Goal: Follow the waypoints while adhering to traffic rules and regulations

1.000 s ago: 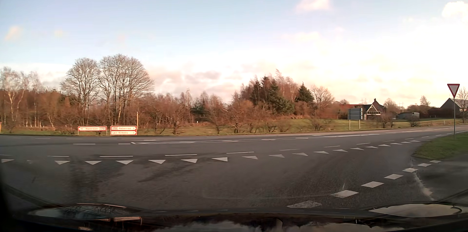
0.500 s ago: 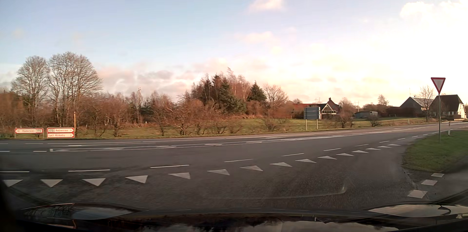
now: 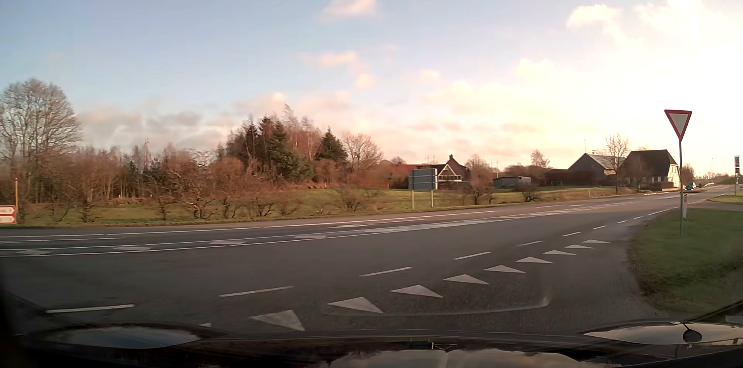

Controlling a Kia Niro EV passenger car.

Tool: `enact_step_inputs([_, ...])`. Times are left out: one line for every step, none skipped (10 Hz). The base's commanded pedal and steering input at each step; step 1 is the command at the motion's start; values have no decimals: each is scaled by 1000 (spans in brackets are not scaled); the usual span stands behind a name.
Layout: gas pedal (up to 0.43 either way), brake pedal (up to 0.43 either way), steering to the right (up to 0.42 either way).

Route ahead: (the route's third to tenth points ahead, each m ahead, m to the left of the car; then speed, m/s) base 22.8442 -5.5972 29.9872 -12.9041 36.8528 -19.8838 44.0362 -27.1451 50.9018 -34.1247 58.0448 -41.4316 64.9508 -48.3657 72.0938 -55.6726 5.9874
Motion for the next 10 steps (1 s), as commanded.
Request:
enact_step_inputs([209, 0, 234])
enact_step_inputs([220, 0, 226])
enact_step_inputs([220, 0, 221])
enact_step_inputs([220, 0, 221])
enact_step_inputs([228, 0, 221])
enact_step_inputs([228, 0, 221])
enact_step_inputs([228, 0, 221])
enact_step_inputs([240, 0, 220])
enact_step_inputs([240, 0, 213])
enact_step_inputs([248, 0, 197])
